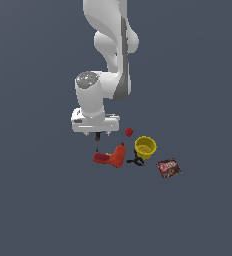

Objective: Pick up a designated object from a clutter of objects.

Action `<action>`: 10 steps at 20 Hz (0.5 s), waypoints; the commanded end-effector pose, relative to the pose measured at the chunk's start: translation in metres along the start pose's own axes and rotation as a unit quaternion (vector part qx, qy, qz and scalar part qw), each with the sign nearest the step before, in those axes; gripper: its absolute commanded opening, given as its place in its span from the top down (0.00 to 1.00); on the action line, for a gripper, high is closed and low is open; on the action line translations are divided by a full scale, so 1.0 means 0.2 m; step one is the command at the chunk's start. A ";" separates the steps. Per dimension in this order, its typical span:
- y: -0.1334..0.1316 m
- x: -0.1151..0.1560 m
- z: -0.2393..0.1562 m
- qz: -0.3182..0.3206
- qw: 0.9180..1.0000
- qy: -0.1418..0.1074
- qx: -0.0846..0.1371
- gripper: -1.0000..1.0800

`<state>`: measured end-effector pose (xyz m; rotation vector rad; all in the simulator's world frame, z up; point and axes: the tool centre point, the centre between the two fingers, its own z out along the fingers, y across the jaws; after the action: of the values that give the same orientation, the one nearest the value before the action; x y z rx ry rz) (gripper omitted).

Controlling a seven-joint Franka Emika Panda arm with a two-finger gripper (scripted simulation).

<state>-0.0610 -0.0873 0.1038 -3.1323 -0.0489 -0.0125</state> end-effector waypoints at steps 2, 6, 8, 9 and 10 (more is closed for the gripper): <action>0.03 -0.07 0.09 -0.007 1.000 -0.001 -0.002 0.04; 0.04 -0.12 0.16 -0.011 1.000 -0.003 -0.003 0.04; 0.05 -0.13 0.18 -0.013 1.000 -0.004 -0.004 0.04; 0.05 -0.14 0.19 -0.014 1.000 -0.004 -0.004 0.04; 0.05 -0.15 0.19 -0.014 1.000 -0.004 -0.004 0.04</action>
<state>-0.0877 -0.0979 0.0675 -3.1393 -0.0888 0.0003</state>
